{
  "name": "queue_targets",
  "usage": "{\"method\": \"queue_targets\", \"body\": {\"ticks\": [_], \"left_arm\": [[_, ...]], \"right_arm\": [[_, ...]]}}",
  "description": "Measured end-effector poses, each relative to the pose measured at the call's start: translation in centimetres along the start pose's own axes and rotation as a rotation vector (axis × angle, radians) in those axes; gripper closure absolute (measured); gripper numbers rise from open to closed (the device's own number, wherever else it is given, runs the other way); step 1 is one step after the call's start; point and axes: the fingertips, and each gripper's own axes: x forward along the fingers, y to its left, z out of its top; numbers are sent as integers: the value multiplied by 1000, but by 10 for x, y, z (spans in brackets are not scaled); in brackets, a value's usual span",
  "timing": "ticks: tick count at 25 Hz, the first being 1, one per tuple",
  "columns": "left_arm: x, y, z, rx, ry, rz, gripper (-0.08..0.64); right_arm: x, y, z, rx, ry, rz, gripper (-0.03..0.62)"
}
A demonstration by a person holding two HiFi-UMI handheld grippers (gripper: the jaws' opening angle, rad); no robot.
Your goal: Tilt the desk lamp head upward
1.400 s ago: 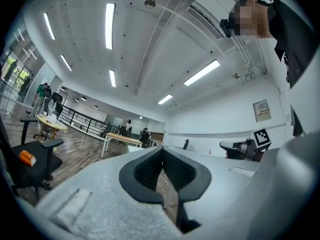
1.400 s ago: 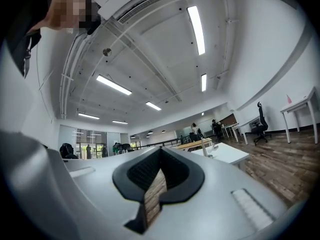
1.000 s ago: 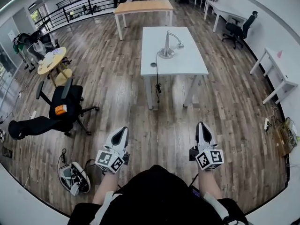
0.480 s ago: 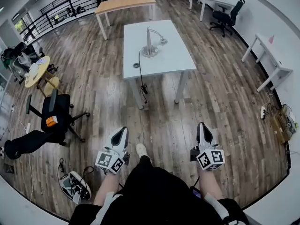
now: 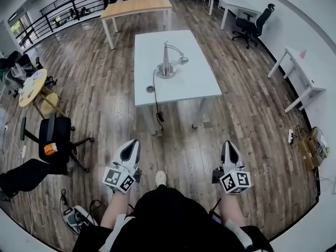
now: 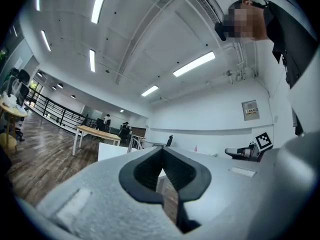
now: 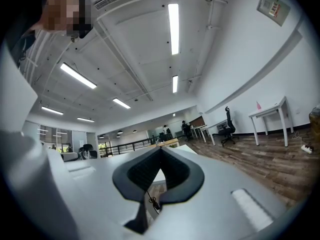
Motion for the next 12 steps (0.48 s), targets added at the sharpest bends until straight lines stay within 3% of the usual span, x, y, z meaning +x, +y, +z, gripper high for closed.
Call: {"method": "queue_targets", "body": {"ticks": [12], "left_arm": [[82, 88, 0, 3, 2, -75, 561]], "right_arm": [[111, 27, 3, -11, -16, 9, 588]]}}
